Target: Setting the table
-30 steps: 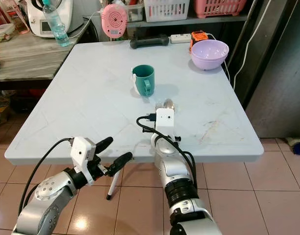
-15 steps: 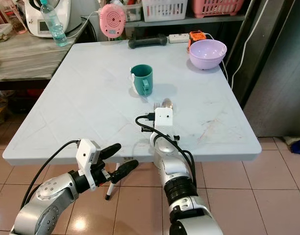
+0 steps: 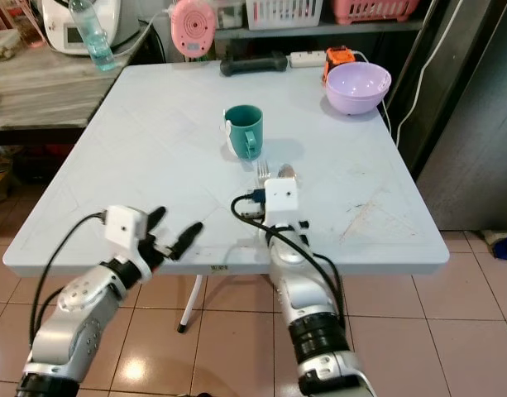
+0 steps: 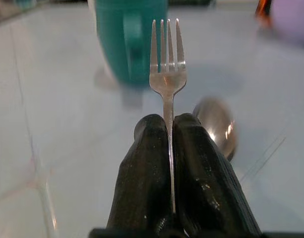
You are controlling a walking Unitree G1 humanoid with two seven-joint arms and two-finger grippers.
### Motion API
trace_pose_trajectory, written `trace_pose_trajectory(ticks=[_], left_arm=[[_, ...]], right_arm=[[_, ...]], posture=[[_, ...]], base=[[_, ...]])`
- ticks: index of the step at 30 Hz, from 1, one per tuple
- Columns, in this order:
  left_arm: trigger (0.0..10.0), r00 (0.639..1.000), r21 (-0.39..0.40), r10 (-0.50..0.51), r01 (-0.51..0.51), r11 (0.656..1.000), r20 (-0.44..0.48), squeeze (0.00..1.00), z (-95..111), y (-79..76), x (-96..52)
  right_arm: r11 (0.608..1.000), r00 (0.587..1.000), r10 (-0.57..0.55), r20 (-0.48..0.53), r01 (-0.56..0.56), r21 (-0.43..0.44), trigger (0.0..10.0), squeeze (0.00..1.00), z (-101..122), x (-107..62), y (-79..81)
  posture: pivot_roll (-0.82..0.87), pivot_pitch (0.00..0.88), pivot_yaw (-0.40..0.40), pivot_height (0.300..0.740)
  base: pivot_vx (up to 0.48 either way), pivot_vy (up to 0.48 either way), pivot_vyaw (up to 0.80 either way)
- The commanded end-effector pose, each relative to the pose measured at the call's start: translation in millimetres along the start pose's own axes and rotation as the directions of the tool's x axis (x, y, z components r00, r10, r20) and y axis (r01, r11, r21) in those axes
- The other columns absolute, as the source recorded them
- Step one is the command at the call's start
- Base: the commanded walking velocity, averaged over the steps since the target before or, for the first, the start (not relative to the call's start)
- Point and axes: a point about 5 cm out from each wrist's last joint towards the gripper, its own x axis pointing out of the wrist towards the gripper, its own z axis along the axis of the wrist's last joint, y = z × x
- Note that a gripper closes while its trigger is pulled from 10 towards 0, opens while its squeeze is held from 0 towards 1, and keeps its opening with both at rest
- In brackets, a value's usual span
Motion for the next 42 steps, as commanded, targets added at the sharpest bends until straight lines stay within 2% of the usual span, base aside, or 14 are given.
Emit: trace_pose_trajectory(ticks=[1, 3, 7, 8, 9, 10, 11, 12, 16, 17, 29, 42], left_arm=[[10.0, 0.999, 0.007, 0.047, -0.047, 0.999, -0.004, 0.00, -2.2, 6.0, 0.3], [10.0, 0.995, 0.023, 0.102, -0.102, 0.995, -0.003, 0.00, -3.9, 11.1, 2.0], [10.0, 0.988, 0.040, 0.157, -0.157, 0.987, 0.003, 0.00, -5.3, 16.0, 4.8], [10.0, 0.984, 0.038, 0.177, -0.177, 0.983, 0.002, 0.00, -5.9, 18.7, 5.6], [10.0, 0.981, 0.038, 0.192, -0.192, 0.981, 0.002, 0.00, -6.0, 20.7, 5.8], [10.0, 0.975, 0.041, 0.222, -0.221, 0.974, -0.004, 0.00, -6.1, 23.6, 6.0], [10.0, 0.972, 0.035, 0.237, -0.236, 0.971, -0.006, 0.00, -6.0, 25.5, 6.6], [10.0, 0.970, 0.031, 0.242, -0.242, 0.970, -0.006, 0.00, -5.9, 26.6, 7.2], [10.0, 0.972, 0.041, 0.235, -0.235, 0.971, 0.002, 0.00, -6.0, 26.6, 9.3], [10.0, 0.972, 0.042, 0.236, -0.235, 0.971, 0.004, 0.00, -6.2, 26.2, 10.0], [10.0, 0.971, 0.038, 0.237, -0.237, 0.971, 0.019, 0.00, -5.7, 23.3, 14.0], [10.0, 0.971, 0.048, 0.236, -0.237, 0.970, 0.029, 0.00, -4.3, 24.6, 15.5]], right_arm=[[1.000, 0.999, 0.021, 0.044, -0.021, -0.003, 0.0, 0.00, 5.6, -5.9, 2.1], [1.000, 0.996, 0.011, 0.091, -0.009, -0.014, 0.0, 0.00, 11.6, -13.9, -5.5], [1.000, 0.992, -0.015, 0.121, 0.018, -0.022, 0.0, 0.00, 15.9, -23.6, -14.3], [0.998, 0.988, -0.040, 0.147, 0.046, -0.040, 0.0, 0.00, 19.2, -29.9, -20.9], [0.997, 0.985, -0.059, 0.165, 0.067, -0.044, 0.7, 0.00, 21.0, -33.7, -25.1], [0.995, 0.981, -0.079, 0.180, 0.089, -0.047, 4.5, 0.00, 22.7, -37.4, -30.1], [0.993, 0.977, -0.095, 0.192, 0.106, -0.049, 5.5, 0.00, 23.9, -40.7, -34.3], [0.991, 0.973, -0.111, 0.200, 0.124, -0.053, 9.9, 0.00, 24.6, -44.5, -38.8], [0.984, 0.970, -0.161, 0.185, 0.173, -0.049, 10.0, 0.00, 20.3, -54.0, -50.2], [0.979, 0.967, -0.174, 0.185, 0.190, -0.071, 10.0, 0.00, 18.8, -57.1, -53.6], [0.966, 0.956, -0.220, 0.194, 0.241, -0.094, 10.0, 0.00, 20.0, -68.4, -62.3], [0.960, 0.951, -0.253, 0.179, 0.270, -0.076, 10.0, 0.00, 16.6, -73.6, -69.9]], posture=[[-0.09, 0.033, 0.062, 0.740], [-0.09, 0.029, 0.061, 0.740], [-0.10, 0.024, 0.064, 0.740], [-0.11, 0.019, 0.065, 0.740], [-0.11, 0.014, 0.067, 0.740], [-0.11, 0.013, 0.067, 0.740], [-0.12, 0.013, 0.067, 0.740], [-0.12, 0.014, 0.067, 0.740], [-0.13, 0.016, 0.069, 0.740], [-0.13, 0.018, 0.070, 0.740], [-0.14, 0.019, 0.073, 0.740], [-0.13, 0.020, 0.078, 0.740]], base=[[0.000, 0.000, 0.00], [0.000, 0.000, 0.00], [0.000, 0.000, 0.00], [0.000, 0.000, 0.00], [0.000, 0.000, 0.00], [0.000, 0.000, 0.00], [0.000, 0.000, 0.00], [0.000, 0.000, 0.00], [0.000, 0.000, 0.00], [0.000, 0.000, 0.00], [0.000, 0.000, 0.00], [0.000, 0.337, 0.00]])
